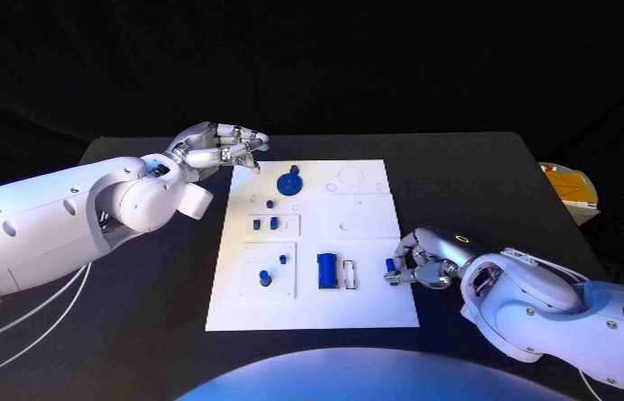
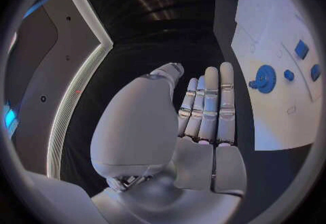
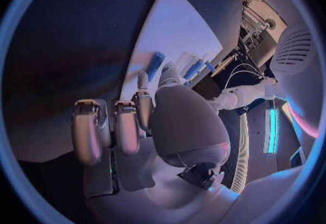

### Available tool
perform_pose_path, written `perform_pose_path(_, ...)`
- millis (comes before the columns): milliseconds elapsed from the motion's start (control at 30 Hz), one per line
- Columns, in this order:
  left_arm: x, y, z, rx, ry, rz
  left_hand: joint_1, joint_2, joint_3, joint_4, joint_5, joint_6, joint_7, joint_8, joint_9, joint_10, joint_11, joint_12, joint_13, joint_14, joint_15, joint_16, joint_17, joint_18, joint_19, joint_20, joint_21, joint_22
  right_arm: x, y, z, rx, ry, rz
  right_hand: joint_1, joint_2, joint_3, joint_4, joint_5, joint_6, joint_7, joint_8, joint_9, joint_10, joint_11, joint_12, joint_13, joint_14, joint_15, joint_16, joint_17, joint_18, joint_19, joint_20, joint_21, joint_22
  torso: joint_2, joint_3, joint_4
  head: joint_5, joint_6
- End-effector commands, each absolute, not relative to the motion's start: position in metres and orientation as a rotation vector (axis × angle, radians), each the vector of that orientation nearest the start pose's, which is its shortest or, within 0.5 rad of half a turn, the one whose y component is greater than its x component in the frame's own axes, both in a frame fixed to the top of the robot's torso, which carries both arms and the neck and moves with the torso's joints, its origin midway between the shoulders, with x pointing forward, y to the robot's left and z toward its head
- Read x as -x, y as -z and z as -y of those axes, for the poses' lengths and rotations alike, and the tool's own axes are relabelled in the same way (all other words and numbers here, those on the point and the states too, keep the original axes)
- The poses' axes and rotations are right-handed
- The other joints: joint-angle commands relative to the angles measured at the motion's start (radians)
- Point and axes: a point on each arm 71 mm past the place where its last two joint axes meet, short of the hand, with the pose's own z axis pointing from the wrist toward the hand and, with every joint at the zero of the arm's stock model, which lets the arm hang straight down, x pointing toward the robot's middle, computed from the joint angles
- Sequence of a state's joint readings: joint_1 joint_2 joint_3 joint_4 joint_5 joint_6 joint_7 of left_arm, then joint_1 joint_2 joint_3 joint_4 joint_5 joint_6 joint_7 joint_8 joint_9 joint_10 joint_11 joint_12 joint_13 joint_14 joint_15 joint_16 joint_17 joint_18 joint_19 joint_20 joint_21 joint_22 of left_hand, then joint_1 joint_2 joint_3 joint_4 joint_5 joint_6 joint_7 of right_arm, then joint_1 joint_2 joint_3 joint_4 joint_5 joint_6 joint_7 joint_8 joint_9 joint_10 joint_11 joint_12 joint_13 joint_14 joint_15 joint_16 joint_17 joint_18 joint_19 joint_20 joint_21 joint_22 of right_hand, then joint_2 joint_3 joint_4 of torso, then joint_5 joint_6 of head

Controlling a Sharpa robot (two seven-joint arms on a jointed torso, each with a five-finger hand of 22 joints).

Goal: Assemble the parts on the task board

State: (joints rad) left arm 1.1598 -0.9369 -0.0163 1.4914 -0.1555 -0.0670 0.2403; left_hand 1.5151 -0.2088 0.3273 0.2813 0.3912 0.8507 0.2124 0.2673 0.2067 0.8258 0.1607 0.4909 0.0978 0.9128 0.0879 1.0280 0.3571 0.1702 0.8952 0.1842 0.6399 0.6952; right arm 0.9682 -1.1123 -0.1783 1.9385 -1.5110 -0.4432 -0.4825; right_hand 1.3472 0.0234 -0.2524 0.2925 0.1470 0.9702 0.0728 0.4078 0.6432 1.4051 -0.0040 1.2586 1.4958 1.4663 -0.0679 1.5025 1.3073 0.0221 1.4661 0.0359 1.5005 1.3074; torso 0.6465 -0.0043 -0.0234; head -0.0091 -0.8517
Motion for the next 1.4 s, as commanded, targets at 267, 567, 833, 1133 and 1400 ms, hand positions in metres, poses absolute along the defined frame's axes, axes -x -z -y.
perform_pose_path(267, -0.481, 0.198, -0.249, 1.025, 1.544, -1.686, 0.002, 0.004, -0.001, -0.003, -0.001, -0.004, 0.005, 0.007, -0.002, -0.008, -0.001, 0.005, -0.001, -0.007, 0.002, 0.003, -0.001, 0.012, 0.007, -0.002, -0.007, -0.001, -0.331, 0.292, 0.222, -0.083, -0.458, -2.016, 0.069, 0.041, 0.018, -0.008, 0.013, 0.018, -0.003, -0.021, -0.013, 0.003, 0.000, 0.001, -0.179, 0.070, 0.000, 0.006, 0.080, -0.009, 0.083, 0.006, 0.007, 0.246, -0.001, 0.0007, -0.0020, 0.001, 0.002)
perform_pose_path(567, -0.481, 0.198, -0.249, 1.026, 1.544, -1.687, 0.002, 0.004, -0.001, -0.003, -0.001, -0.004, 0.005, 0.007, -0.002, -0.008, -0.001, 0.005, -0.001, -0.007, 0.002, 0.003, -0.001, 0.012, 0.007, -0.002, -0.007, -0.001, -0.332, 0.299, 0.218, -0.037, -0.438, -2.029, 0.257, 0.076, 0.126, -0.035, -0.088, 0.034, -0.015, -0.049, -0.033, 0.001, -0.012, -0.002, -0.175, 0.071, -0.011, 0.008, 0.088, -0.010, 0.084, -0.004, 0.010, 0.247, -0.001, 0.0014, -0.0013, 0.004, -0.003)
perform_pose_path(833, -0.481, 0.198, -0.249, 1.027, 1.542, -1.690, 0.003, 0.005, -0.001, -0.003, -0.001, -0.003, 0.005, 0.007, -0.002, -0.008, -0.002, 0.005, -0.001, -0.007, 0.002, 0.003, -0.001, 0.012, 0.008, -0.002, -0.007, -0.002, -0.330, 0.298, 0.215, -0.032, -0.445, -2.027, 0.282, -0.065, 0.527, -0.019, 0.015, 0.021, -0.002, -0.039, -0.001, 0.007, 0.010, -0.015, -0.176, 0.073, -0.004, 0.011, 0.102, -0.011, 0.085, 0.004, 0.016, 0.248, -0.001, 0.0007, -0.0015, 0.004, -0.004)
perform_pose_path(1133, -0.481, 0.199, -0.249, 1.027, 1.541, -1.694, 0.003, 0.005, -0.001, -0.003, 0.000, -0.003, 0.005, 0.008, -0.002, -0.008, -0.002, 0.006, -0.001, -0.007, 0.002, 0.003, -0.002, 0.012, 0.008, -0.002, -0.008, -0.002, -0.324, 0.289, 0.208, -0.098, -0.510, -2.007, 0.018, -0.201, 0.931, -0.136, 0.014, 0.013, -0.001, 0.001, 0.060, 0.020, -0.003, -0.008, -0.167, 0.074, -0.003, 0.012, 0.108, -0.012, 0.087, 0.003, 0.021, 0.250, -0.001, 0.0002, -0.0008, 0.001, -0.001)
perform_pose_path(1400, -0.481, 0.199, -0.247, 1.024, 1.548, -1.700, 0.004, 0.005, -0.001, -0.004, 0.000, -0.003, 0.005, 0.008, -0.002, -0.009, -0.002, 0.006, -0.001, -0.007, 0.001, 0.003, -0.002, 0.012, 0.008, -0.002, -0.008, -0.002, -0.322, 0.279, 0.196, -0.144, -0.581, -1.979, -0.035, -0.206, 0.952, -0.159, 0.026, 0.012, -0.004, 0.008, 0.071, 0.022, -0.005, -0.008, -0.166, 0.075, -0.004, 0.012, 0.109, -0.012, 0.087, 0.002, 0.021, 0.250, -0.001, 0.0000, -0.0002, 0.000, 0.000)
